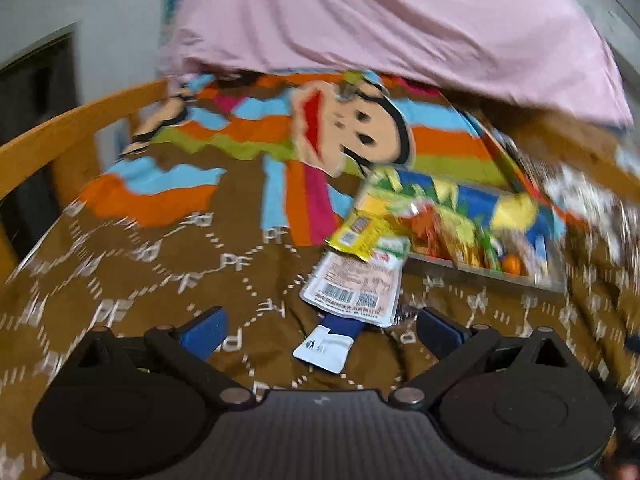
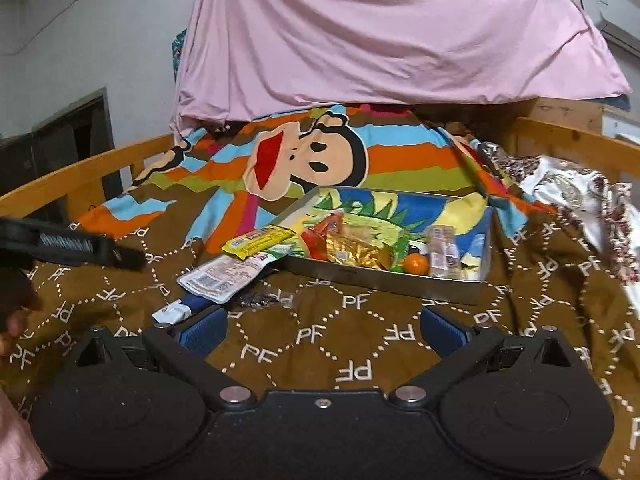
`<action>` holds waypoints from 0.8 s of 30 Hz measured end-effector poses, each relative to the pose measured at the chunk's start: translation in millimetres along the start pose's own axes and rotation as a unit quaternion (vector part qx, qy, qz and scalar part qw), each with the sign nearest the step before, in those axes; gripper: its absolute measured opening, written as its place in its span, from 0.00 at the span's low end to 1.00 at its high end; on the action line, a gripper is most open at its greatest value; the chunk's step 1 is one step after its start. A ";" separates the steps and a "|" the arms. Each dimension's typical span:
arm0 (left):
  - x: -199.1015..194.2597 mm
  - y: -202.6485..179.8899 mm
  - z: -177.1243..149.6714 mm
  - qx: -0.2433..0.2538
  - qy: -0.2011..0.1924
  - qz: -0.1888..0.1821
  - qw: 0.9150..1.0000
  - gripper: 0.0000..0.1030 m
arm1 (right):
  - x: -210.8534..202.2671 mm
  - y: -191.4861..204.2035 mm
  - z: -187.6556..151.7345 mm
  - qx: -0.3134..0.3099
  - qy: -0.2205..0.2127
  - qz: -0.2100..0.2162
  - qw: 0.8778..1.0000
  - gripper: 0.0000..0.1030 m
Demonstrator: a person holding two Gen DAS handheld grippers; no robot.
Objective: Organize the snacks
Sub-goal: 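Lift both tools from the tray and move them toward the remaining snacks, then grasp the blue box with the left tool while the right tool grasps the white bag with yellow bar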
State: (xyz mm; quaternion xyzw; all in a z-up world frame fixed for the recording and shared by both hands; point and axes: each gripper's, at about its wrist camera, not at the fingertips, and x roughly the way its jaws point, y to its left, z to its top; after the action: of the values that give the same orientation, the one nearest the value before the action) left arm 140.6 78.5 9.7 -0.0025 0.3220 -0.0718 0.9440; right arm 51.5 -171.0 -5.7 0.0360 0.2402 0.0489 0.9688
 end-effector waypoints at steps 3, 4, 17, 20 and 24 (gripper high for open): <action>31.7 0.9 1.1 0.015 0.049 -0.015 0.999 0.99 | 15.2 -7.4 5.8 0.005 0.012 0.004 1.000 0.99; 42.1 0.0 0.8 0.013 0.065 -0.017 0.998 0.99 | 21.3 -11.0 8.6 0.011 0.016 0.006 1.000 0.99; 91.9 -27.9 -1.1 0.112 0.118 -0.028 0.986 0.99 | 147.5 -11.3 37.3 0.083 0.104 0.134 0.982 0.99; 96.1 -22.5 -0.4 0.100 0.124 -0.031 0.987 0.99 | 177.4 -7.1 38.2 0.104 0.119 0.168 0.973 0.98; 106.6 -15.0 -3.7 0.081 0.146 -0.029 0.986 0.99 | 205.0 2.4 38.4 0.115 0.137 0.197 0.964 0.85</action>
State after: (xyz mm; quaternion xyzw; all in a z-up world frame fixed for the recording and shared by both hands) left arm 219.7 49.2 -57.3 0.0746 0.4492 -0.1246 0.8815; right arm 249.7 -147.4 -66.3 0.1871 0.3623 0.2152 0.8873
